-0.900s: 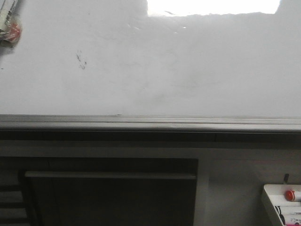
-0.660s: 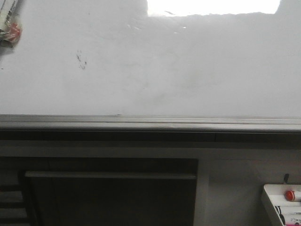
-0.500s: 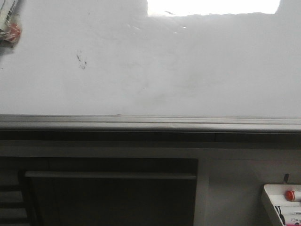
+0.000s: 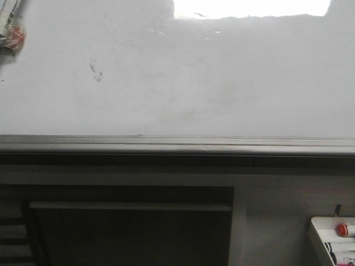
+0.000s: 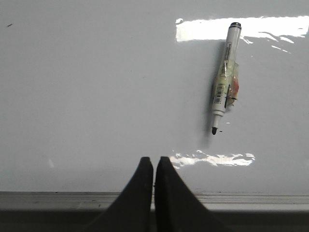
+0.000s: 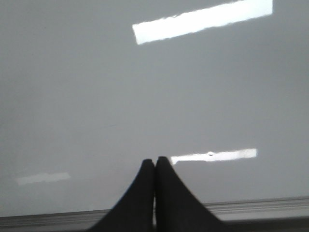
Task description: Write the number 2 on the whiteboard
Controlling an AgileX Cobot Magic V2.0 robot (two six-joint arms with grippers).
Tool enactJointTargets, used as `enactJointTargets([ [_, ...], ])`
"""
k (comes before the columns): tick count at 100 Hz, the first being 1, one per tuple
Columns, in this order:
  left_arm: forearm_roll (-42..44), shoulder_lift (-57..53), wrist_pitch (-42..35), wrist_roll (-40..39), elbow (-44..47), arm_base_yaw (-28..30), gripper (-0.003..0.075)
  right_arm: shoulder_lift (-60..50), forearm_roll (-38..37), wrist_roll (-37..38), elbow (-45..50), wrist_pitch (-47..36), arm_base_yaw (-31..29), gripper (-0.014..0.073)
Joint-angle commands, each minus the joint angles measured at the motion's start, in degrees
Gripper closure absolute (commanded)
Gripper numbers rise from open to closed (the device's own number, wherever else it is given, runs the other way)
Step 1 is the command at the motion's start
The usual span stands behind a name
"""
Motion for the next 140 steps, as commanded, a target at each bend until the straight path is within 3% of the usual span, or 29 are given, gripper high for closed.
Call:
enactJointTargets([
  [1, -1.1, -1.5, -4.3, -0.5, -1.9, 0.1, 0.0738, -1.0, -0.8, -0.4, -0.5, -1.9, -0.3, 0.0666],
  [18, -2.0, -0.7, 2.3, -0.5, -11.9, 0.1, 0.0738, -0.9, -1.5, -1.5, -8.4, 7.7, -0.3, 0.0666],
  [33, 0.0, 3.6, 13.3, -0.5, -21.9, 0.1, 0.0738, 1.9, -2.0, -4.9, -18.1, 16.2, -0.3, 0.0666],
  [67, 1.2, 19.2, 27.3, -0.5, -40.0, 0.1, 0.0738, 19.4, -2.0, -8.2, -39.0, 34.0, -0.3, 0.0666],
  [110, 1.2, 23.3, 27.9, -0.4, -40.3, -0.5, 0.0735, 24.7, -2.0, -8.2, -40.7, 33.0, -0.3, 0.0666],
  [117, 1.2, 23.9, 28.2, -0.3, -40.3, -1.9, 0.0688, 24.7, -2.0, -8.2, -40.7, 33.6, -0.3, 0.0665],
  [125, 1.2, 24.6, 28.4, 0.1, -40.3, -4.8, 0.0548, 24.7, -2.0, -8.2, -40.7, 34.4, -0.3, 0.0641],
  [130, 1.2, 25.6, 28.4, 1.1, -40.3, -7.2, 0.0426, 24.7, -2.0, -8.2, -40.7, 34.8, -0.3, 0.0592],
  [140, 1.3, 28.1, 28.4, 3.5, -40.3, -10.9, 0.0266, 24.7, -2.0, -8.2, -40.7, 35.3, -0.3, 0.0459],
])
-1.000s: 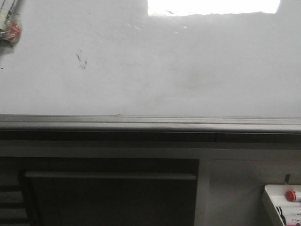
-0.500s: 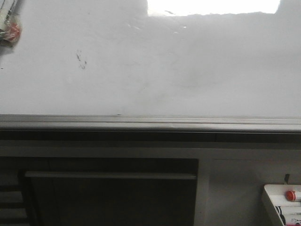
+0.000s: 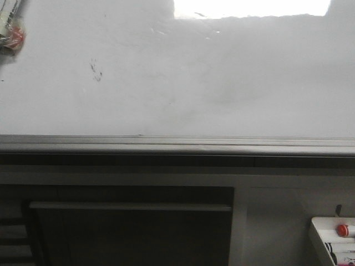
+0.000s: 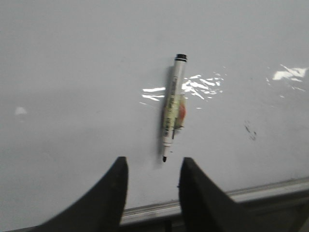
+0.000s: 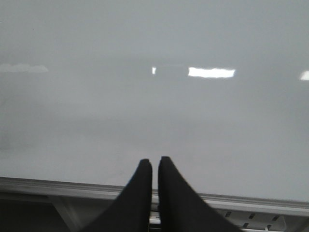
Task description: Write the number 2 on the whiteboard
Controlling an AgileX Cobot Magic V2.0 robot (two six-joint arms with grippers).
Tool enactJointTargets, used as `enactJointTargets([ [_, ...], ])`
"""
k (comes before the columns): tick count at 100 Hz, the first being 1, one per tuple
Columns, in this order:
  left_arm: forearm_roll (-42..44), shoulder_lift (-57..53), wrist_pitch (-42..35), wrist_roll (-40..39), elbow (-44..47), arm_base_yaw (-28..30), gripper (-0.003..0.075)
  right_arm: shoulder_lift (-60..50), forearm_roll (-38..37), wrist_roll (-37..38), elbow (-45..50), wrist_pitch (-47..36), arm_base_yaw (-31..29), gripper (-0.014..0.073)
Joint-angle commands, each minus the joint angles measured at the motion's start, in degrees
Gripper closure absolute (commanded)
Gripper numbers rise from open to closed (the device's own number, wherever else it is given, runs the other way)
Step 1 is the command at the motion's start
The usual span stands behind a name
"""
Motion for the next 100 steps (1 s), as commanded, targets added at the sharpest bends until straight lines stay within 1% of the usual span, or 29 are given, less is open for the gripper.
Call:
enactJointTargets([
  [1, -0.3, 2.9, -4.0, 1.8, -1.8, -3.6, 0.0253, 1.0, -0.6, -0.6, -2.0, -3.5, -0.3, 0.0449],
  [4, -0.3, 4.2, -4.0, 1.8, -1.8, -4.5, 0.0237, 1.0, -0.6, -0.6, -2.0, -3.5, -0.3, 0.0396],
  [6, -0.3, 4.8, -4.0, 1.8, -1.8, -5.1, 0.0233, 1.0, -0.6, -0.6, -2.0, -3.5, -0.3, 0.0377],
  [11, -0.3, 7.2, -4.1, 1.9, -1.8, -6.2, 0.0239, 1.0, -0.6, -0.6, -2.0, -3.5, -0.3, 0.0315],
  [18, -0.3, 10.5, -5.7, 1.9, -1.8, -7.1, 0.0251, 1.0, -0.6, -0.6, -2.0, -3.5, -0.3, 0.0281],
  [35, 1.2, 21.1, -11.5, 1.9, -2.0, -7.3, 0.0283, 1.0, -0.6, -0.6, -2.0, -3.5, -0.3, 0.0281],
  [44, 2.1, 26.4, -13.2, 1.9, -2.6, -7.3, 0.0302, 1.0, -0.6, -0.6, -2.0, -3.5, -0.3, 0.0281],
  [51, 3.8, 30.4, -13.9, 1.9, -3.6, -7.3, 0.0315, 1.0, -0.5, -0.6, -2.0, -3.5, -0.3, 0.0281],
  [63, 4.0, 36.1, -14.2, 1.9, -6.6, -6.6, 0.0335, 1.0, -0.5, -0.6, -2.0, -3.4, -0.3, 0.0281],
  [78, 3.9, 41.5, -14.7, 1.9, -10.3, -4.7, 0.0335, 1.0, -0.5, -0.6, -2.0, -3.2, -0.3, 0.0281],
  [100, 3.9, 47.1, -15.1, 1.9, -13.4, -4.5, 0.0335, 1.0, -0.5, -0.6, -2.0, -3.2, -0.3, 0.0281],
])
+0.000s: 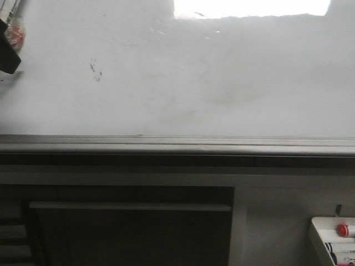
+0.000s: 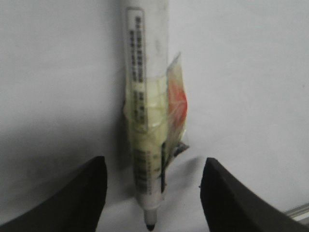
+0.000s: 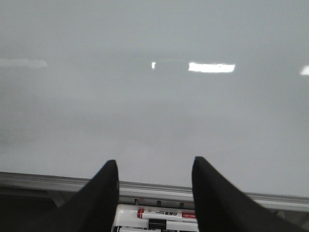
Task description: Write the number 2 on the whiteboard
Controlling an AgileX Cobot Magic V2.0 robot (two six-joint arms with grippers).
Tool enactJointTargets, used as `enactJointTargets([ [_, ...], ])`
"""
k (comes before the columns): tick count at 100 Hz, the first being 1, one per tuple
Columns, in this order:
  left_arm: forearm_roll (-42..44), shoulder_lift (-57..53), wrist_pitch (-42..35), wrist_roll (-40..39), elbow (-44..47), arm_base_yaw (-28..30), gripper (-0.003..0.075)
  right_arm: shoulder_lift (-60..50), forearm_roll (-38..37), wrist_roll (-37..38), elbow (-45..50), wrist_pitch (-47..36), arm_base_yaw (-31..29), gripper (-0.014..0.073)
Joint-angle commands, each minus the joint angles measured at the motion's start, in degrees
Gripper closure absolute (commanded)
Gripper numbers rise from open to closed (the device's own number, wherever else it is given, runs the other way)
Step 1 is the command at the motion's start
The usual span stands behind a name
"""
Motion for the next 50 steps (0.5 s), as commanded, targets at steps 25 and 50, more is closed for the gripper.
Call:
enactJointTargets([
  [25, -0.1, 0.5, -3.9, 0.0, -3.0, 0.1, 0.0514, 0.9, -0.5, -0.6, -2.0, -3.9, -0.3, 0.0281],
  [50, -0.1, -1.3, -3.0, 0.0, -3.0, 0.1, 0.0711, 0.9, -0.1, -0.6, -2.0, -3.9, -0.3, 0.0281],
])
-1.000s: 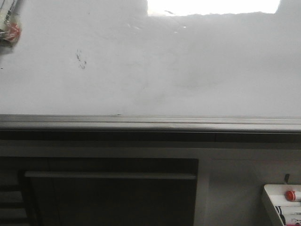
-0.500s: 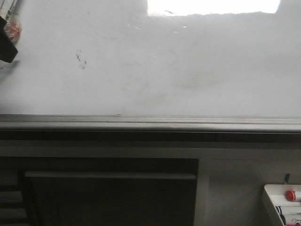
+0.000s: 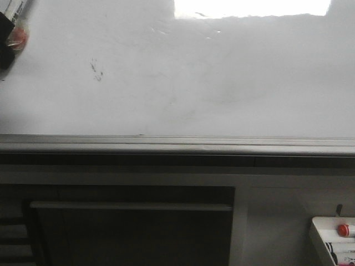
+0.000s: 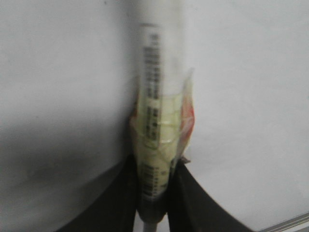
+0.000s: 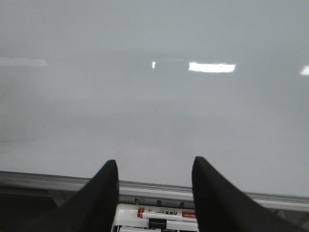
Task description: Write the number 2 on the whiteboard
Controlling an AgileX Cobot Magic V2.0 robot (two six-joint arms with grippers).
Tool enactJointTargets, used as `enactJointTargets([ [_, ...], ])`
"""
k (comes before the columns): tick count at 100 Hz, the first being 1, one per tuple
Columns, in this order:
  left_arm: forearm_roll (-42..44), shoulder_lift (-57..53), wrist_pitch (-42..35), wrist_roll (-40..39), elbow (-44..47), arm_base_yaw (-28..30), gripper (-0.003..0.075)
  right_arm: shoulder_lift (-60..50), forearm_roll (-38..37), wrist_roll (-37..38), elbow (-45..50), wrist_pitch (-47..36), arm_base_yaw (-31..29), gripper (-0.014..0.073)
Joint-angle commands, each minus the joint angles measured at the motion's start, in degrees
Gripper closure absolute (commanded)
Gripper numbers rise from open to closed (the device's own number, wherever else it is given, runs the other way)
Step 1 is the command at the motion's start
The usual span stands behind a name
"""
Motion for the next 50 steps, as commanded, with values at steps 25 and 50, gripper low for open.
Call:
enactJointTargets([
  [25, -0.1, -6.5, 6.6, 1.6, -2.7, -0.1, 0.0738, 4.1, 9.2, -3.7, -2.5, -1.9, -0.1, 0.0282],
  [50, -2.2, -7.0, 27.2, 13.1, -9.7, -7.2, 0.0738, 16.3, 25.2, -21.1, -8.1, 7.0, 2.9, 0.0282],
])
